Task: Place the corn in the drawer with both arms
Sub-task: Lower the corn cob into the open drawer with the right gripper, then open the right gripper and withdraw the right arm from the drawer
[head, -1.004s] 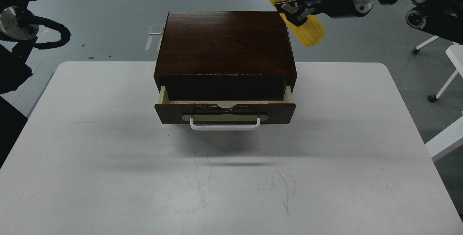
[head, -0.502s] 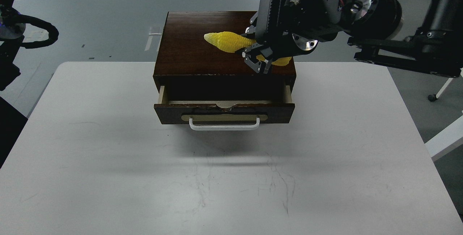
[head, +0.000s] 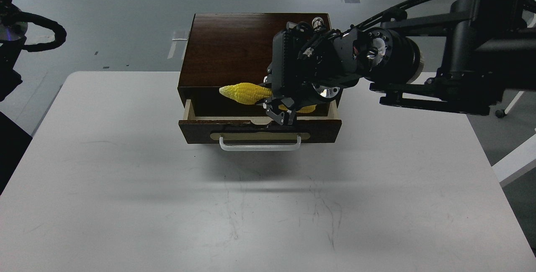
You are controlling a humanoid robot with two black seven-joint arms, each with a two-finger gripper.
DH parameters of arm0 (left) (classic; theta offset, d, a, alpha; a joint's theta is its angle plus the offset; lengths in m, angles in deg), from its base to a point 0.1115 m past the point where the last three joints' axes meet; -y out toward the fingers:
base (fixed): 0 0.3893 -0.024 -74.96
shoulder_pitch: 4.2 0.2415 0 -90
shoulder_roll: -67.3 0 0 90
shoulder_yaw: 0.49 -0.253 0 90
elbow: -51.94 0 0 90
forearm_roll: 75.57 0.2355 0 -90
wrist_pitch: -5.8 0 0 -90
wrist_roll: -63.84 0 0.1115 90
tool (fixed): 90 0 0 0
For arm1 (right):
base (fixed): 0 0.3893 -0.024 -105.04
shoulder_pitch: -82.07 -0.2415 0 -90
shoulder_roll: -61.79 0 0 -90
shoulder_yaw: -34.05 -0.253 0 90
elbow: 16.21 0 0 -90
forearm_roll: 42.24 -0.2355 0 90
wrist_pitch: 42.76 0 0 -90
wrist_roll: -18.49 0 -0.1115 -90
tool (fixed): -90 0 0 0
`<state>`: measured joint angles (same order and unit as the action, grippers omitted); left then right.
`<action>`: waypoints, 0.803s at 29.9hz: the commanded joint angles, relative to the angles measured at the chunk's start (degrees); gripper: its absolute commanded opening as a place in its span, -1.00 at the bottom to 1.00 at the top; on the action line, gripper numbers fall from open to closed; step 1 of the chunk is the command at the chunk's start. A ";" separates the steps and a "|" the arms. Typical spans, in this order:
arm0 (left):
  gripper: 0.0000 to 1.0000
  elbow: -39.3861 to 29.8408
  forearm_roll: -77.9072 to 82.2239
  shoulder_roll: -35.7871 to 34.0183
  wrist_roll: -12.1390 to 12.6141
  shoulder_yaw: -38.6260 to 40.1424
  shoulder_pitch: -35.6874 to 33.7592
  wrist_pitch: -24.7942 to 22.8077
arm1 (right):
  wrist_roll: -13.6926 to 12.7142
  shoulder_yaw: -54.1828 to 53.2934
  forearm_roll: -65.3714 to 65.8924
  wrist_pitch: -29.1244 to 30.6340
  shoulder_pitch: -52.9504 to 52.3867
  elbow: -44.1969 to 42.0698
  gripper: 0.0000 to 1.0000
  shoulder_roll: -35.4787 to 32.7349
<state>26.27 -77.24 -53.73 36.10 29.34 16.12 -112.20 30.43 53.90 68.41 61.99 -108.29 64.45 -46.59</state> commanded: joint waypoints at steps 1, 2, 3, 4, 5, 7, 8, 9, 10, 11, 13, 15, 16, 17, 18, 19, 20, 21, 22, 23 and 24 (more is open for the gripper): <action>0.96 0.01 0.00 0.00 -0.03 -0.03 -0.01 0.00 | 0.01 0.01 0.00 -0.07 0.87 -0.06 -0.83 -0.16; 0.96 0.01 0.00 0.00 -0.03 0.06 -0.01 0.00 | 0.01 0.01 0.00 -0.08 1.14 -0.06 -0.81 -0.17; 0.96 0.01 0.00 0.00 -0.03 0.06 -0.01 0.00 | 0.01 0.01 0.00 0.01 1.31 -0.06 -0.81 -0.25; 0.96 0.01 0.00 0.00 -0.03 0.06 -0.01 0.00 | 0.01 0.01 0.00 0.01 1.49 -0.06 -0.81 -0.25; 0.96 0.01 0.00 0.00 -0.03 -0.03 -0.01 0.00 | 0.01 0.01 0.00 0.01 1.66 -0.06 -0.81 -0.25; 0.96 0.01 0.00 0.00 0.05 -0.03 0.08 0.00 | 0.01 0.10 0.00 -0.07 1.75 -0.15 -0.80 -0.25; 0.96 0.01 0.00 0.00 -0.03 -0.03 0.08 0.00 | 0.01 0.01 0.00 0.01 1.84 -0.24 -0.78 -0.25; 0.96 0.01 0.00 0.00 0.05 -0.03 0.08 0.00 | 0.01 0.01 0.00 -0.07 1.84 -0.24 -0.74 -0.25; 0.96 0.01 0.00 0.00 -0.03 -0.03 0.08 0.00 | 0.01 0.01 0.00 0.01 1.84 -0.24 -0.64 -0.25; 0.96 0.10 0.00 0.00 0.05 -0.03 0.08 0.00 | 0.01 0.01 0.00 0.01 1.84 -0.24 -0.46 -0.25; 0.96 0.01 0.00 0.00 0.05 -0.03 0.17 0.00 | 0.01 -0.08 0.00 -0.07 1.93 -0.24 -0.18 -0.25; 0.96 0.01 0.00 0.00 0.05 -0.03 0.08 0.00 | 0.01 -0.08 -0.09 -0.08 2.10 -0.24 -0.11 -0.25; 0.96 0.01 0.00 0.00 0.05 -0.03 0.08 0.00 | 0.01 -0.08 -0.09 -0.08 2.19 -0.24 -0.06 -0.25; 0.96 0.01 0.00 0.00 0.05 -0.03 0.08 0.00 | 0.01 -0.08 -0.09 -0.08 2.37 -0.32 0.01 -0.25; 0.96 0.01 0.00 -0.09 0.05 -0.03 0.08 0.00 | 0.01 -0.08 -0.09 -0.08 2.46 -0.32 0.04 -0.25; 0.96 0.01 0.00 -0.09 0.05 -0.03 0.08 0.00 | 0.01 -0.08 -0.09 0.01 2.46 -0.32 0.10 -0.34; 0.96 0.01 0.00 -0.09 0.05 -0.03 0.08 0.00 | 0.01 -0.08 -0.09 0.01 2.46 -0.32 0.12 -0.25; 0.96 0.01 0.00 -0.09 0.05 -0.03 0.08 0.00 | 0.01 -0.08 -0.18 0.01 2.46 -0.32 0.14 -0.25; 0.96 0.01 0.00 -0.09 0.05 -0.03 0.17 0.00 | 0.01 -0.08 -0.18 0.01 2.46 -0.32 0.22 -0.34; 0.96 0.10 0.00 -0.09 0.05 -0.03 0.17 0.00 | -0.08 -0.08 -0.18 0.01 2.46 -0.32 0.26 -0.34; 0.96 0.01 0.00 -0.09 0.05 -0.03 0.08 0.00 | 0.00 -0.08 -0.35 0.01 2.46 -0.32 0.32 -0.34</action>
<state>26.28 -77.24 -53.79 36.16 29.31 16.23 -112.20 30.43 53.82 68.27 61.93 -105.84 64.12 -46.90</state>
